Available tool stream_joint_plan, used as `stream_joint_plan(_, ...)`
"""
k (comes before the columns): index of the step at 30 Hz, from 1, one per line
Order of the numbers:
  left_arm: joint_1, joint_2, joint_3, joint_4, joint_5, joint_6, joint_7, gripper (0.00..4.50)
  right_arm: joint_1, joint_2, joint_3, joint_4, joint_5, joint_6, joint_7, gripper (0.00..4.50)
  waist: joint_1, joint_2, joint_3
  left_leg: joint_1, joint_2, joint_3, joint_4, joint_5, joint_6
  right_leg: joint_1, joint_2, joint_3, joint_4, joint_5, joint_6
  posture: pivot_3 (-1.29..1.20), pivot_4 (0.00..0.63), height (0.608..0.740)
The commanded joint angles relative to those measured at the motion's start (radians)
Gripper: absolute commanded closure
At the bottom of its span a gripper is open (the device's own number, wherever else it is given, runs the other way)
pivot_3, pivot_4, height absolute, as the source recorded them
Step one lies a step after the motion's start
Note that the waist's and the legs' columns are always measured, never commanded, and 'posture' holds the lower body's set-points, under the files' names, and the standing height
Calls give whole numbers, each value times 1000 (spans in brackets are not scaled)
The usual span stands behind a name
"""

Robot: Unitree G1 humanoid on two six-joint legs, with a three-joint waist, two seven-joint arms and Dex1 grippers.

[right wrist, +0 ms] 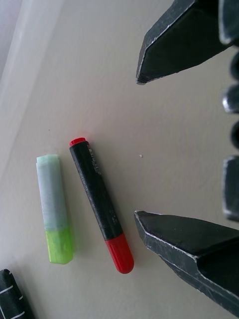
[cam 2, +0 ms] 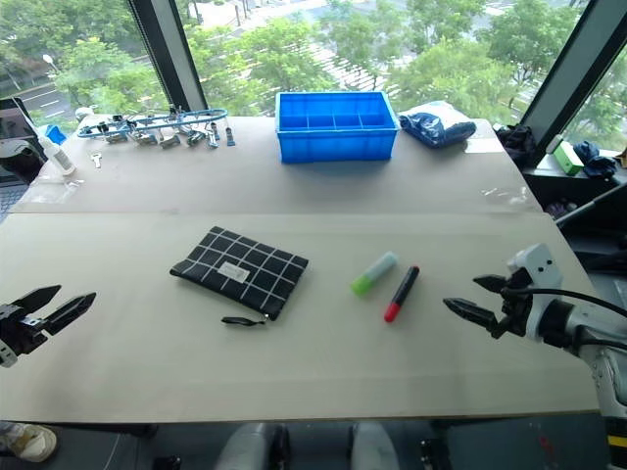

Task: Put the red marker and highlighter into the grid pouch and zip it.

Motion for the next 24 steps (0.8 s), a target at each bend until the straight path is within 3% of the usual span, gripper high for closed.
stream_joint_plan(1,-26,9,36,0,-21,1,-2,31,-26,0,-12,-2,4,-11,-6,0,0,0,0,0,0,0,0,0,0,0,0,0,0,0,0,0,150,740)
stream_joint_plan(5,-67,19,29,5,-80,37,-92,31,-71,15,9,-14,20,7,-17,0,0,0,0,0,0,0,1,0,0,0,0,0,1,0,0,0,150,740)
stream_joint_plan(10,-60,25,-36,3,57,-176,-151,31,-125,32,20,-60,65,40,-8,0,0,0,0,0,-1,0,0,0,0,0,1,0,1,0,0,0,150,740)
stream_joint_plan(13,-65,22,-59,1,110,-393,-249,0,-234,91,68,-112,132,87,-28,672,-7,0,0,0,-1,1,0,0,0,0,1,0,1,0,0,0,150,740)
stream_joint_plan(19,-136,7,-48,-29,24,-385,-284,0,-394,248,287,-161,123,134,-70,2748,-10,0,0,0,1,0,0,0,-1,-1,1,-1,2,1,-2,0,150,740)
stream_joint_plan(24,-102,12,-99,-44,71,-400,-304,0,-517,425,499,-89,17,82,-105,4462,-17,0,0,-2,0,1,1,0,0,-2,1,-1,2,1,-1,0,150,740)
